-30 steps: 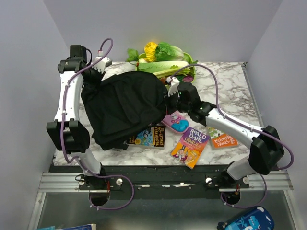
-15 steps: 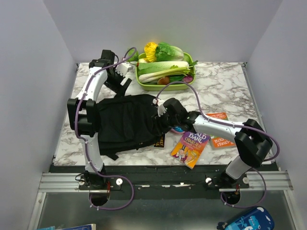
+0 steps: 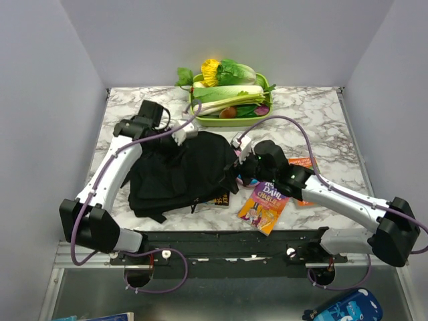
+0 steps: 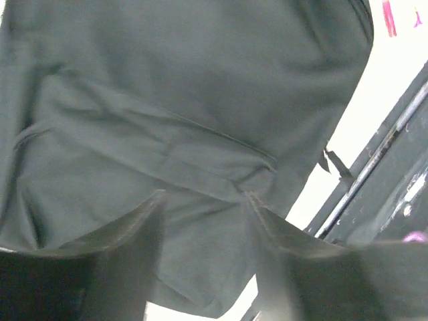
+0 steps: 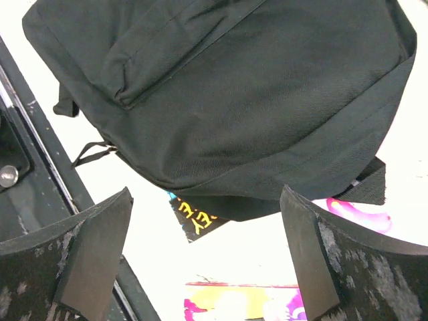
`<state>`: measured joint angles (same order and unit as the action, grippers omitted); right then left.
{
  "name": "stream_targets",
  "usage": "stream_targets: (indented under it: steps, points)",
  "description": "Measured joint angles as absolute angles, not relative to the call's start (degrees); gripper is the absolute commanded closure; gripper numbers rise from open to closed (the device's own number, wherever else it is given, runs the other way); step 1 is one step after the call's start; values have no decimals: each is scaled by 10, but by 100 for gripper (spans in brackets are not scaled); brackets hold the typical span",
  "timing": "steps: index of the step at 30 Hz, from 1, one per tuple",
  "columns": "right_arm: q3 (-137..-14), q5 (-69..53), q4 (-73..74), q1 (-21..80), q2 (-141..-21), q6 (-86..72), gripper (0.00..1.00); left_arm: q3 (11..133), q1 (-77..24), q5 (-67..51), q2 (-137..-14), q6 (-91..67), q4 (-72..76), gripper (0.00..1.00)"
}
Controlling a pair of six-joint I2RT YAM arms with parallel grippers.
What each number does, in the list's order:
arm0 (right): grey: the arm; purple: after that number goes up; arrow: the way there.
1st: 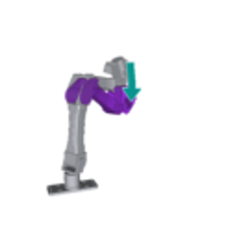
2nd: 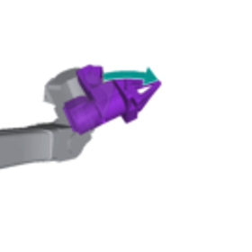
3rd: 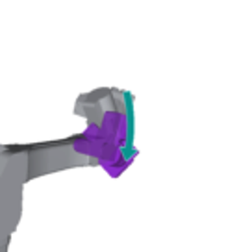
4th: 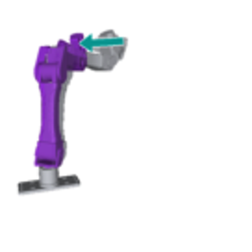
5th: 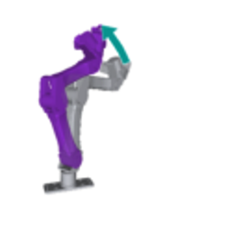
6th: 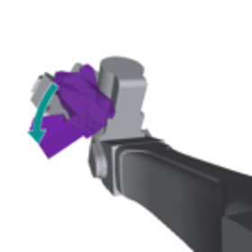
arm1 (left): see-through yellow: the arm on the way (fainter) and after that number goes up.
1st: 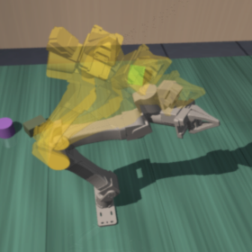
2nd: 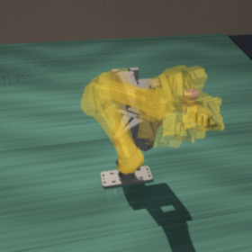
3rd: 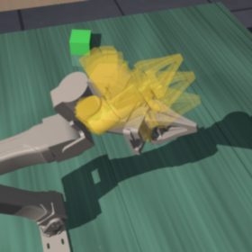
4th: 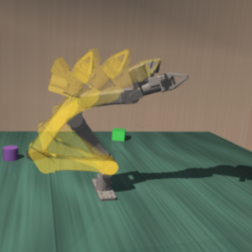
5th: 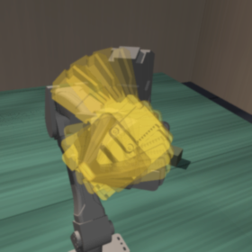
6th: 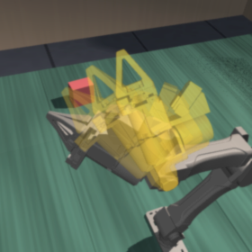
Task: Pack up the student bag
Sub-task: Unzip the student bag at the center of the board.
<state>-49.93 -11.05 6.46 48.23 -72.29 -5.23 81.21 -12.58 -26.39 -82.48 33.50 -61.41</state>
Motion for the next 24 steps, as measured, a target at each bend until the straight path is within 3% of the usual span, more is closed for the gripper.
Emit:
stream_targets:
  steps: [3,6,7,8,9,17,24]
  points:
    - [-487,-99,62,483,-703,-22,0,727,-161,-290,-784,348,-618,70]
    - [-487,-99,62,483,-696,-11,0,673,-168,-295,-787,365,-624,66]
    - [-487,-102,62,483,-692,-12,0,660,-170,-295,-788,373,-628,58]
    - [-486,-106,61,483,-688,-14,0,652,-171,-295,-788,380,-631,4]
    - [-486,-111,61,483,-684,-18,0,643,-174,-295,-786,393,-632,1]
    - [-425,-121,56,483,-677,-81,6,570,-245,-311,-750,457,-640,1]
    - [-413,-114,53,483,-682,-131,15,465,-312,-269,-720,453,-551,3]
